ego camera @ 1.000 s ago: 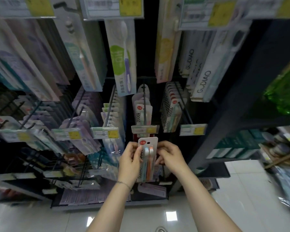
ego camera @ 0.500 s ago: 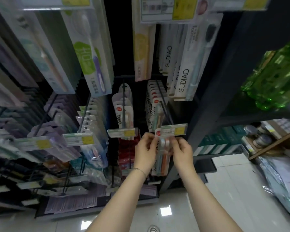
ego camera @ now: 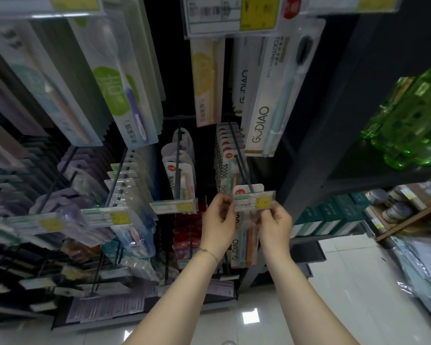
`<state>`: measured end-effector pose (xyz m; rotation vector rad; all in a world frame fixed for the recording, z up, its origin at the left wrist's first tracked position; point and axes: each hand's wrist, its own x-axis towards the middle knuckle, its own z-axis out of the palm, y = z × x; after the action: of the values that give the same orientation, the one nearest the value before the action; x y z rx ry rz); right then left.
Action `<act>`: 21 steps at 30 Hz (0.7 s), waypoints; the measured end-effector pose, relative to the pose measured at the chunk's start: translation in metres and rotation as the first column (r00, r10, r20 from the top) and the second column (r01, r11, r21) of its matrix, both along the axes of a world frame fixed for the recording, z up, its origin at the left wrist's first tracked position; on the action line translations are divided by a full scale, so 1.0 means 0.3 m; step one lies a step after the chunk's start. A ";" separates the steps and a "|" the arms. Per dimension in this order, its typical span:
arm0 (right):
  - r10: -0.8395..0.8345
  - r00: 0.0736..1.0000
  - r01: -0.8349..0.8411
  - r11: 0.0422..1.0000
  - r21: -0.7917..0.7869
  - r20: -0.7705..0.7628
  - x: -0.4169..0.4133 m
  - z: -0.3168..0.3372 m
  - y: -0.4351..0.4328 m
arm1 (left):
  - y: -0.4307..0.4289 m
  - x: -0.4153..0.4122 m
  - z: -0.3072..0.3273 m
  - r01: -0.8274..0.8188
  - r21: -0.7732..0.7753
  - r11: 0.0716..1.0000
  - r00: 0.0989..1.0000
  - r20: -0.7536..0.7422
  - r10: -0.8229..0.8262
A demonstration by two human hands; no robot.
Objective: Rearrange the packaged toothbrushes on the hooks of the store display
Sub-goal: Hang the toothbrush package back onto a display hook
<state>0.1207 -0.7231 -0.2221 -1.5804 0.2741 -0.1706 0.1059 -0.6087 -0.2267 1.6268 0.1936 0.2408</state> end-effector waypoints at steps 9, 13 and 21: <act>0.029 1.000 -0.028 0.999 0.033 -0.013 0.012 0.000 -0.010 | -0.001 0.009 -0.011 0.019 0.008 1.000 0.998 0.053 -0.019; 0.025 1.000 -0.025 0.999 0.025 0.000 0.022 0.003 -0.021 | 0.008 0.060 0.014 0.020 -0.024 1.000 0.998 0.062 -0.018; 0.035 0.999 -0.035 0.997 -0.062 0.002 0.020 -0.007 -0.022 | 0.026 0.117 0.041 0.130 -0.085 0.988 0.988 0.094 -0.122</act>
<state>0.1266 -0.7296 -0.2242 -1.6456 0.2409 -0.1557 0.1409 -0.6008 -0.2143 1.5278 0.0329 0.2036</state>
